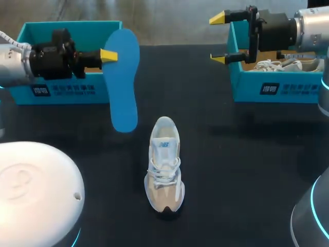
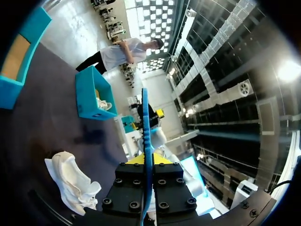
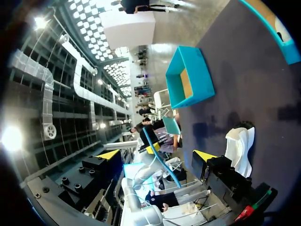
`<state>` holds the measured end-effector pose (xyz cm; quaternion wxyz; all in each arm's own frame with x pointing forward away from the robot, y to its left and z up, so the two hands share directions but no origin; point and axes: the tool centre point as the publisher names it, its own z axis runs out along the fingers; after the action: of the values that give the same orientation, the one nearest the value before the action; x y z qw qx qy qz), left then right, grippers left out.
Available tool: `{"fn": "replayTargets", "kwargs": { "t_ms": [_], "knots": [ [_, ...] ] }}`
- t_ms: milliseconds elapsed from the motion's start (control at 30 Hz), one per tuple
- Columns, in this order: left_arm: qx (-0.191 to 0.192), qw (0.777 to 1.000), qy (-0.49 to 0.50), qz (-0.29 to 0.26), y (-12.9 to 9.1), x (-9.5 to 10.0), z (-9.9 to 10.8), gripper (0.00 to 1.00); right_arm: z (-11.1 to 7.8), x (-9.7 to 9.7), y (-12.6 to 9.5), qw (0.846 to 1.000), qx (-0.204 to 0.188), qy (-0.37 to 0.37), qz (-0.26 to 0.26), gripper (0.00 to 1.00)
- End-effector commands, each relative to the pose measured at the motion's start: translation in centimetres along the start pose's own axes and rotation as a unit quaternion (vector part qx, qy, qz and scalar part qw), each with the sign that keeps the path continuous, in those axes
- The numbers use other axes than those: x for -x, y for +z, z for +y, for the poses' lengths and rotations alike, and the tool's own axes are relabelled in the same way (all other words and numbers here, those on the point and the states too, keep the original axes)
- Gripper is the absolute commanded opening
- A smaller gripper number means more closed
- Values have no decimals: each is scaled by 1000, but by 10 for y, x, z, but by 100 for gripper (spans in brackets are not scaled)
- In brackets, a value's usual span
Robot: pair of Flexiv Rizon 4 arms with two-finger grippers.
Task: Take the shoe out of the shoebox, open the shoe tongue, remove and reinsert the insole, then place the shoe into the shoebox
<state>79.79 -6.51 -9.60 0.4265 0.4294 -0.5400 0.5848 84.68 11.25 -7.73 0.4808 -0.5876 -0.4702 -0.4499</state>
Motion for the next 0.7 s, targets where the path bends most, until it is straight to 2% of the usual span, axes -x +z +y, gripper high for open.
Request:
{"fn": "replayTargets", "kwargs": {
  "t_ms": [33, 267, 467, 700],
  "knots": [
    [-2, 1000, -19, -1, 6, 8, -9, 0, -1, 0, 0, 1000, 1, 1, -2, 100],
    [-10, 999, -37, -29, 17, 19, -25, 0, -1, 0, 0, 1000, 1, 1, -2, 100],
    [-9, 997, -74, -12, 24, 22, -32, 0, -1, 0, 0, 1000, 1, 1, -2, 100],
    [11, 996, -92, -1, 30, 24, -31, 0, -1, 0, 0, 1000, 1, 1, -2, 100]
  ]
}}
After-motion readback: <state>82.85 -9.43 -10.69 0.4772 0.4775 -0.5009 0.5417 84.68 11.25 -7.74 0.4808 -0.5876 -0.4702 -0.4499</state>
